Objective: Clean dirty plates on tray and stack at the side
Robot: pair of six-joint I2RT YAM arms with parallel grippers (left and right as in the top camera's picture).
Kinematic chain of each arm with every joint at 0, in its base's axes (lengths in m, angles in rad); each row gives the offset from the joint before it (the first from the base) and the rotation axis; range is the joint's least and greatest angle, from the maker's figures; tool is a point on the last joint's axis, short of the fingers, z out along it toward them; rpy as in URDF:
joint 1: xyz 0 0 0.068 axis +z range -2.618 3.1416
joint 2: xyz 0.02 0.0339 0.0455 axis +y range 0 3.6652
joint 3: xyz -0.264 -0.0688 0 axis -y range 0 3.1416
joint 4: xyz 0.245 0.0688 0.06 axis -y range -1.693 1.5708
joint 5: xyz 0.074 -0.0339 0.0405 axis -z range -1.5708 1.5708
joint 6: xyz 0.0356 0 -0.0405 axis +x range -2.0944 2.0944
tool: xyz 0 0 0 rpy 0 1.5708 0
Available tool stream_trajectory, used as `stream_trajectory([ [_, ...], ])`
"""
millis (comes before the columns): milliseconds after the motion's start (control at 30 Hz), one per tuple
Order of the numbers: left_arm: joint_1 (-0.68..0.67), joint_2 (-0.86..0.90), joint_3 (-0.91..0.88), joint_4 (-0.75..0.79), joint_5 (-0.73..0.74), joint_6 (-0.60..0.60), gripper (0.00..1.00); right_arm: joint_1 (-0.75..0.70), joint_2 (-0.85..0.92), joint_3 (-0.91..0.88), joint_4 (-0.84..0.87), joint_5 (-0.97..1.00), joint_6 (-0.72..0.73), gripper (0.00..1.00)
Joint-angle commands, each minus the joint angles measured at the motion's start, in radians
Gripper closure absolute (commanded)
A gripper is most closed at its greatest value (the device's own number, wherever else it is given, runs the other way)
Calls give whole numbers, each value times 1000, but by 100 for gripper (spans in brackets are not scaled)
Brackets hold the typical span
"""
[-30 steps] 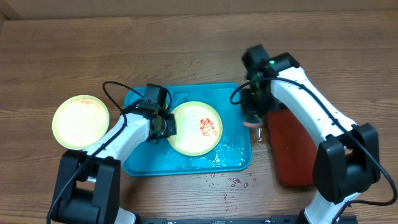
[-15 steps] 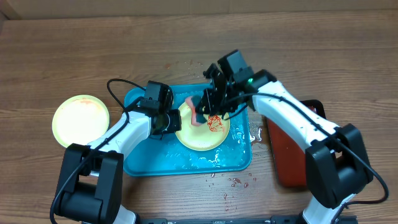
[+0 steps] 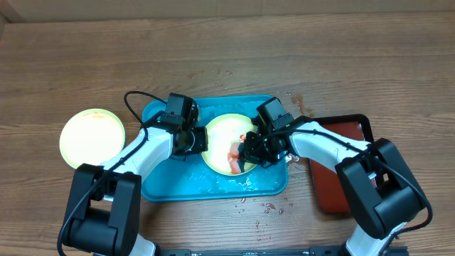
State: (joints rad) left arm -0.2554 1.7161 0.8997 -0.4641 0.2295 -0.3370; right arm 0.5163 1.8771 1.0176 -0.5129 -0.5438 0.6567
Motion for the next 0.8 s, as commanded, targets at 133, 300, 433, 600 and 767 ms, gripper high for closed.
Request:
stream_trajectory([
  [133,-7,23,-2,-24,4,28,96,-63,-16,148,-285,375,-119,96],
  [300,-8,23,-2,-40,0,55,96,-30,-16,179,-254,438,-279,96],
  [433,-8,23,-2,-48,0,61,96,46,-16,179,-212,435,-452,96],
  [600,-28,23,-2,-59,-3,88,96,151,-16,182,-214,439,-560,96],
  [767,-84,23,-2,-59,-10,95,96,214,-16,201,-196,438,-710,96],
])
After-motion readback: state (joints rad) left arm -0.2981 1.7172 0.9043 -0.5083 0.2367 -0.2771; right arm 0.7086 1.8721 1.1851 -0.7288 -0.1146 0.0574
